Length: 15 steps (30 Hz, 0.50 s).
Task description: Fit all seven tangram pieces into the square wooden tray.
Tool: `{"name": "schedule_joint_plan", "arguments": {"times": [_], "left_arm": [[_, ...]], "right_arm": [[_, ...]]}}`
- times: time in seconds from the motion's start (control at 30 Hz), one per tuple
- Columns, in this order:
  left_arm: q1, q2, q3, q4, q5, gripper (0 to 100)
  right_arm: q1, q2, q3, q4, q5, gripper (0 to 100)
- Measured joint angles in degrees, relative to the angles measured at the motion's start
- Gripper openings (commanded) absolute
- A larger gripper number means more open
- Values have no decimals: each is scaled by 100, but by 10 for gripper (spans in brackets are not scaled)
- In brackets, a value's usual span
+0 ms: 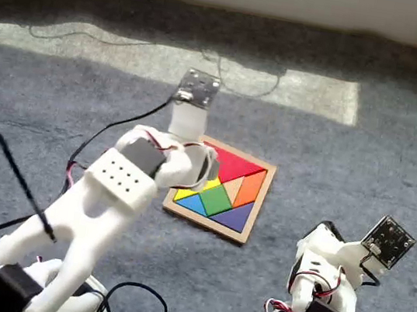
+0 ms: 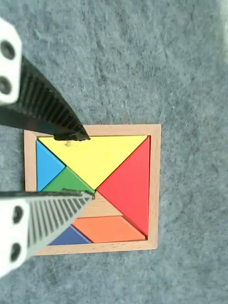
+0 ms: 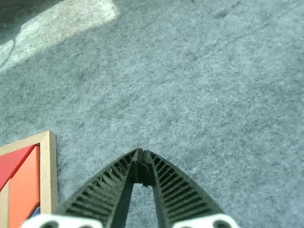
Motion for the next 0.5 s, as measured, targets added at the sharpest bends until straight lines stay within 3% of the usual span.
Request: {"name": "schedule_joint_plan", "arguments": {"times": [0.1, 0.23, 0.5], "left_arm": [[-466, -835, 607, -281, -141, 5], [-923, -1987, 1284, -369, -782, 7], [-2040, -4299, 2787, -378, -958, 6]], "right_arm": [[-176, 0, 0, 88, 0, 5], [-659, 0, 0, 422, 0, 5], [-1046, 0, 0, 695, 0, 5]]}}
